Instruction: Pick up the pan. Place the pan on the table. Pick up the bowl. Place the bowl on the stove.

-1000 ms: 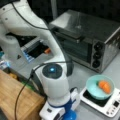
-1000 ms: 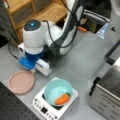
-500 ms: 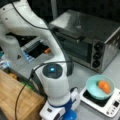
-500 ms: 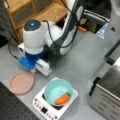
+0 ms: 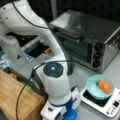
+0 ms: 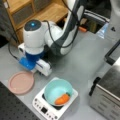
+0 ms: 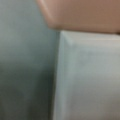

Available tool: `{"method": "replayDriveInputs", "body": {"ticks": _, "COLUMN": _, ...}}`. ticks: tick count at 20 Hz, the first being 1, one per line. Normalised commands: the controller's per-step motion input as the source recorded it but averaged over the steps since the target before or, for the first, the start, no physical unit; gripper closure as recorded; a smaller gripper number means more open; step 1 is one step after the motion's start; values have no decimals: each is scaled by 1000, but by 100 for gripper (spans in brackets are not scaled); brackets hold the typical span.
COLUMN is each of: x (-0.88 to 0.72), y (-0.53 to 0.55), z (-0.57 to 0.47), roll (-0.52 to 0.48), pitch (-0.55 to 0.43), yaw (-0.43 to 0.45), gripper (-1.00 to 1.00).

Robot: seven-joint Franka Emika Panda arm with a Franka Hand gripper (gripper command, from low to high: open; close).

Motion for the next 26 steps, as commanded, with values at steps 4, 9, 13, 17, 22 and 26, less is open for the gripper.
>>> {"method": "replayDriveInputs", "body": {"ticks": 4, "x": -166, "y": 96, "z": 55, "roll": 13, "pitch": -19, "yaw": -34, "gripper": -100}}
{"method": "replayDriveInputs", "body": {"ticks": 9, "x": -190, "y": 106, "z": 108, "roll": 17, "pitch": 4, "yaw": -18, "gripper": -100}}
{"method": "replayDriveInputs", "body": {"ticks": 13, "x": -172, "y": 104, "z": 165, "roll": 25, "pitch": 31, "yaw": -5, "gripper": -100}}
{"method": "replayDriveInputs", "body": {"ticks": 17, "x": -134, "y": 106, "z": 207, "roll": 22, "pitch": 52, "yaw": -3, "gripper": -100}}
{"method": "replayDriveInputs", "body": {"ticks": 22, "x": -90, "y": 103, "z": 306, "roll": 19, "pitch": 57, "yaw": -2, "gripper": -100}}
{"method": "replayDriveInputs", "body": {"ticks": 26, "x": -153, "y": 125, "z": 459, "roll": 33, "pitch": 65, "yaw": 6, "gripper": -100}}
